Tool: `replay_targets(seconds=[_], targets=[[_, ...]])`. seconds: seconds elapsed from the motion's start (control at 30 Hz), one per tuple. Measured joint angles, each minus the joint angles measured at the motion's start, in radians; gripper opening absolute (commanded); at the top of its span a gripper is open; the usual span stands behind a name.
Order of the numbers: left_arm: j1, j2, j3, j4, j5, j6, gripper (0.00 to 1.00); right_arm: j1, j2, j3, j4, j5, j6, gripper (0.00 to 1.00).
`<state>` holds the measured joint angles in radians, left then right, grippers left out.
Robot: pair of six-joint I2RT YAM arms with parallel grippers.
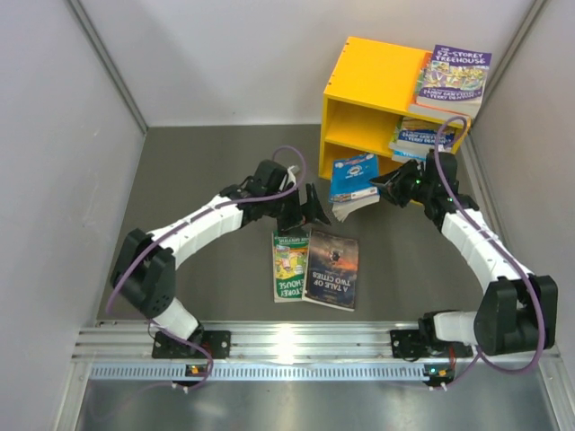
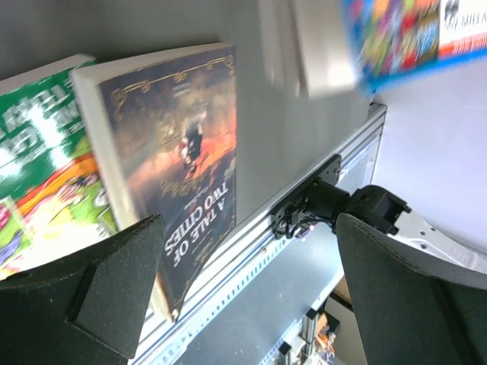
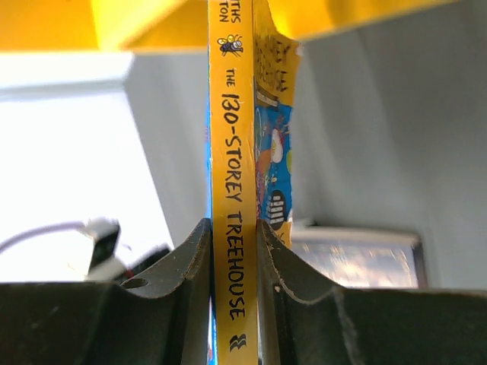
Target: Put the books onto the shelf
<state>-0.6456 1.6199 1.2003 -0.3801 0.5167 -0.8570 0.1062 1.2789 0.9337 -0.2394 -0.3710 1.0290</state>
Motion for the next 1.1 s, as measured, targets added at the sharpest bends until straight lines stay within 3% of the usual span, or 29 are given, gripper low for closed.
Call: replay_targets(seconds=[0.17, 0.33, 0.73, 0.8, 0.83, 0.87, 0.9, 0.97, 1.1], targets=[[0.01, -0.086, -0.068, -0.043, -0.037, 0.007, 0.99, 0.0, -0.007, -0.131, 0.188, 0.07, 0.105, 0.0], [0.009, -0.14, -0.123, -0.078, -0.056, 0.004, 0.99, 0.0, 0.007, -0.255, 0.268, 0.135, 0.188, 0.0], [0.01, -0.218, -0.127, -0.186, -0.091, 0.009, 0.98, 0.052, 0.276, -0.158, 0.464, 0.232, 0.277, 0.0], [0.01, -0.236, -0.13, -0.201, -0.093, 0.009, 0.98, 0.067, 0.318, -0.124, 0.468, 0.259, 0.294, 0.07], [0.01, -0.247, -0.134, -0.207, -0.094, 0.008, 0.98, 0.075, 0.341, -0.108, 0.475, 0.271, 0.305, 0.16], [0.01, -0.26, -0.14, -0.21, -0.095, 0.008, 0.98, 0.08, 0.369, -0.09, 0.485, 0.275, 0.313, 0.44], [0.01, -0.272, -0.147, -0.212, -0.096, 0.007, 0.98, 0.083, 0.399, -0.069, 0.494, 0.275, 0.323, 0.58], [0.009, -0.29, -0.159, -0.219, -0.097, 0.007, 0.98, 0.087, 0.464, -0.028, 0.497, 0.256, 0.33, 0.76], [0.009, -0.288, -0.163, -0.228, -0.116, 0.013, 0.98, 0.089, 0.514, -0.01, 0.454, 0.22, 0.317, 0.86]])
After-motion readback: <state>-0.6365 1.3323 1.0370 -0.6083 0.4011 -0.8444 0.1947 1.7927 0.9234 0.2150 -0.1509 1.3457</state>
